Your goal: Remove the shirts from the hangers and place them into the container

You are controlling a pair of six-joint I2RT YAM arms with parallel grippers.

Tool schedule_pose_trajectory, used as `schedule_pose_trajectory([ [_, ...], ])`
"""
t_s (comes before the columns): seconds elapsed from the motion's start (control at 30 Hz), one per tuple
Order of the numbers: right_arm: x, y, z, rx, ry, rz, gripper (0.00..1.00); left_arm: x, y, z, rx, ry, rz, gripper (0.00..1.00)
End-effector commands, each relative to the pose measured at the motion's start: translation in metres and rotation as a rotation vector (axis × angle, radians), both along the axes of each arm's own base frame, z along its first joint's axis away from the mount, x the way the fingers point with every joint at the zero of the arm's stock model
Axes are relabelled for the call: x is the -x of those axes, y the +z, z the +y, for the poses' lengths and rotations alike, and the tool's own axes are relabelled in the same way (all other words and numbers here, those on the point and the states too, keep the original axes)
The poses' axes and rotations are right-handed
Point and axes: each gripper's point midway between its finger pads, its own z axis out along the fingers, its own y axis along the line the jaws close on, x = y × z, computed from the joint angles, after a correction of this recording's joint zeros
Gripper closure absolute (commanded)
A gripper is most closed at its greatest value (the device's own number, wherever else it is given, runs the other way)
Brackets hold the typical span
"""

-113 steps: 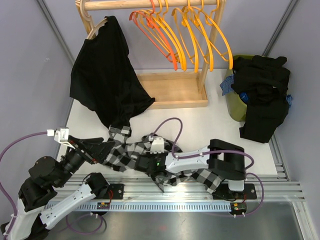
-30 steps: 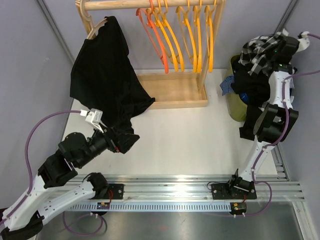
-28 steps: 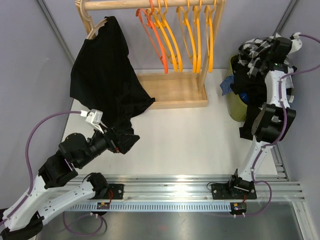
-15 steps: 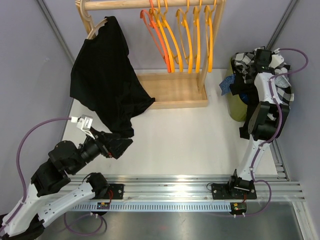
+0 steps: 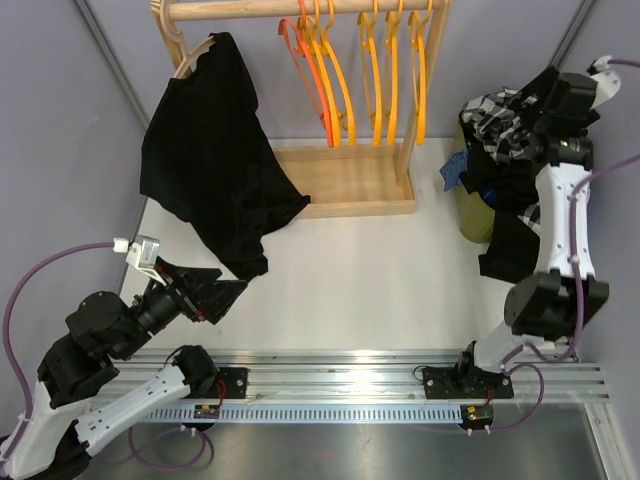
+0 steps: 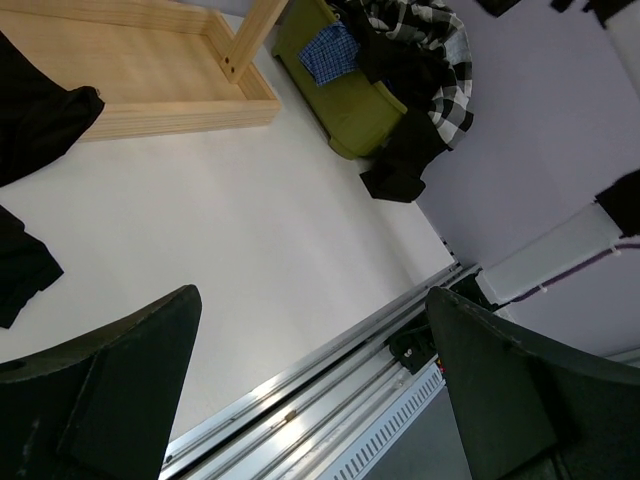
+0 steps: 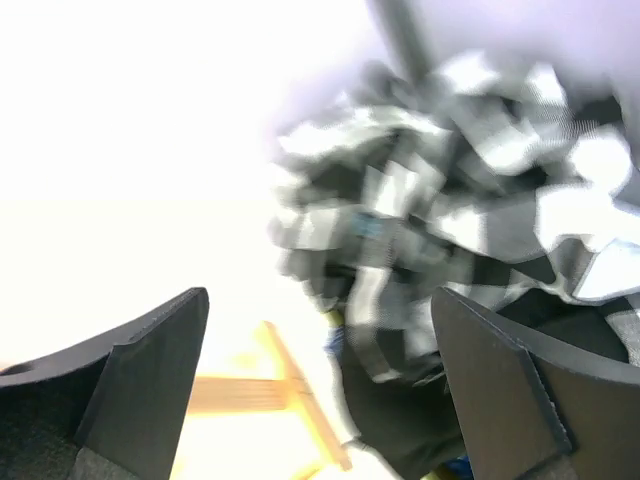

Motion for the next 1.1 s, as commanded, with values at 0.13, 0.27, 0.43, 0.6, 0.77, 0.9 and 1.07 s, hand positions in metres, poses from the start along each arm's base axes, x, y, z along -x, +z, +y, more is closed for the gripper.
schedule_pose_trajectory([
  [0.13,0.120,0.111,0.118,0.082,0.491,-0.301,0.01,0.005,0.014,0.007,-0.010,-0.015,-0.074,0.01],
  [0.27,0.188,0.098,0.195,-0.015,0.843,-0.341,0.01,0.008,0.017,0.004,0.004,-0.036,-0.084,0.01],
  [0.43,0.275,0.096,0.235,-0.008,1.046,-0.394,0.00,0.011,0.014,0.005,0.007,-0.048,-0.082,0.01],
  [0.6,0.346,0.097,0.264,-0.009,1.277,-0.397,0.01,0.017,0.014,0.008,0.039,-0.056,-0.098,0.01],
  [0.77,0.391,0.095,0.273,0.006,1.352,-0.445,0.00,0.021,0.016,0.016,0.078,-0.039,-0.106,0.01],
  [0.9,0.414,0.095,0.279,-0.012,1.389,-0.500,0.01,0.026,0.019,0.023,0.108,-0.031,-0.114,0.01],
  [1.07,0.432,0.101,0.285,-0.053,1.436,-0.555,0.01,0.029,0.018,0.022,0.118,-0.045,-0.107,0.01],
])
